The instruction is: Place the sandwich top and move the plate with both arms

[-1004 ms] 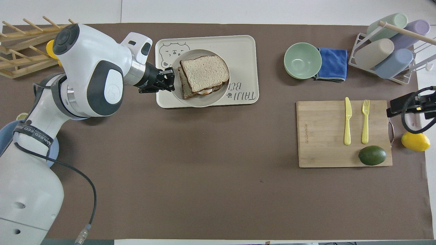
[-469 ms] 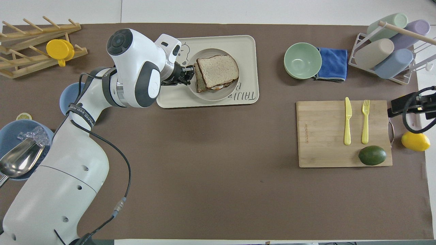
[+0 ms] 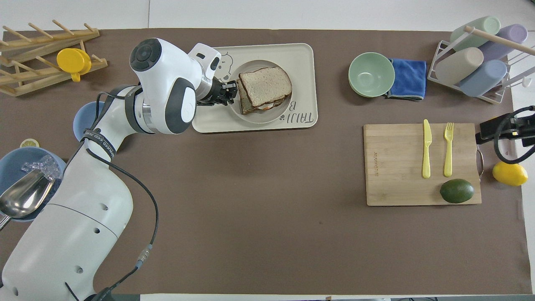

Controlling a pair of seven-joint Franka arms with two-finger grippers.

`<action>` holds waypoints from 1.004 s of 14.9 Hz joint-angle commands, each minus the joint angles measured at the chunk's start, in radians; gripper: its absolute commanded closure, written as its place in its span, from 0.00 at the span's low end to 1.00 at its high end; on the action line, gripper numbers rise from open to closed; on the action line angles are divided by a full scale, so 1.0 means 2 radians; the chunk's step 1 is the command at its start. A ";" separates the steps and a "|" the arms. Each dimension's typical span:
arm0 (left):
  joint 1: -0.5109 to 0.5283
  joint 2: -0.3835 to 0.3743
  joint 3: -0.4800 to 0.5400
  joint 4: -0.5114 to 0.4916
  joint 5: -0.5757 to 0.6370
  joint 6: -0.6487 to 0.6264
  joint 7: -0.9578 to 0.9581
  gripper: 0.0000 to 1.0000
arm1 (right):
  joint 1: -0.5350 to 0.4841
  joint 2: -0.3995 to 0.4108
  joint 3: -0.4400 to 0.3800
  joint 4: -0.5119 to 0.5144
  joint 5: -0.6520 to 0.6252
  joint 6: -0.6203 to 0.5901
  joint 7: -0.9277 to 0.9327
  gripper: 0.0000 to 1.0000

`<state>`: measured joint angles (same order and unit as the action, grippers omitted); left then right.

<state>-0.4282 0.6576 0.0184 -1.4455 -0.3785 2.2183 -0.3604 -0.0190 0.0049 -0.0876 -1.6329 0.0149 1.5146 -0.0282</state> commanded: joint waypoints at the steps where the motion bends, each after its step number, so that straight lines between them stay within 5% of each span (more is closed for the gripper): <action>1: 0.001 -0.017 0.003 -0.017 0.006 -0.007 0.007 0.10 | -0.004 -0.011 0.004 -0.010 -0.001 0.001 0.002 0.00; 3: 0.010 -0.018 0.003 -0.007 0.007 -0.021 0.007 0.00 | -0.004 -0.011 0.004 -0.010 -0.001 0.001 0.002 0.00; 15: 0.104 -0.162 0.015 -0.028 0.110 -0.177 0.011 0.00 | -0.004 -0.012 0.004 -0.010 -0.001 0.001 0.002 0.00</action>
<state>-0.2387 0.4056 0.0484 -1.4520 -0.2091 1.9182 -0.3524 -0.0190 0.0014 -0.0876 -1.6330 0.0149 1.5146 -0.0282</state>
